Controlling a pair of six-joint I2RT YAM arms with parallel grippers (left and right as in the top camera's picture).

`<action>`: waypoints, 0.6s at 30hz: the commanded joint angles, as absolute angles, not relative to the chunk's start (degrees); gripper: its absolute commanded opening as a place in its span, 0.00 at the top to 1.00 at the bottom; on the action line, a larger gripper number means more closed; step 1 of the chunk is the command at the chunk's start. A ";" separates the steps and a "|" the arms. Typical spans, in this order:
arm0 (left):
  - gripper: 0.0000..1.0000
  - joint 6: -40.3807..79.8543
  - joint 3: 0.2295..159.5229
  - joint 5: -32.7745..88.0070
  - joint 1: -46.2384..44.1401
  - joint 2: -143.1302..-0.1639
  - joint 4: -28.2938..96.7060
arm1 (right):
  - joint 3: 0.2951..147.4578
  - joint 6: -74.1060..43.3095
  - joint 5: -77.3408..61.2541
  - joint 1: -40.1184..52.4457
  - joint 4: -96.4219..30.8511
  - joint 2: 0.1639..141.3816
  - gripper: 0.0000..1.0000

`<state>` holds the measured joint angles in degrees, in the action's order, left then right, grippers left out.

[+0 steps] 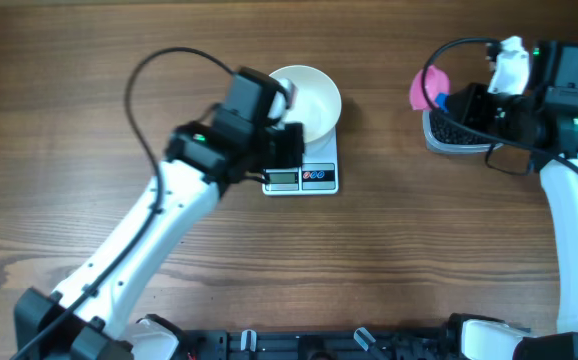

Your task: Scoop item into bowl and weigh 150g on scale

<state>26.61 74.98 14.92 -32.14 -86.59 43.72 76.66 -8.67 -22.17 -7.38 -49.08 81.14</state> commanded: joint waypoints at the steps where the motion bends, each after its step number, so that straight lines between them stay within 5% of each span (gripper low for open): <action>1: 0.96 29.43 75.75 9.10 -37.28 -91.11 43.94 | 78.00 -7.55 -21.80 -9.67 -49.60 80.25 0.96; 18: 0.96 28.73 69.69 -9.15 -44.62 -102.24 35.88 | 77.89 -7.66 -21.52 -10.22 -52.25 80.25 0.96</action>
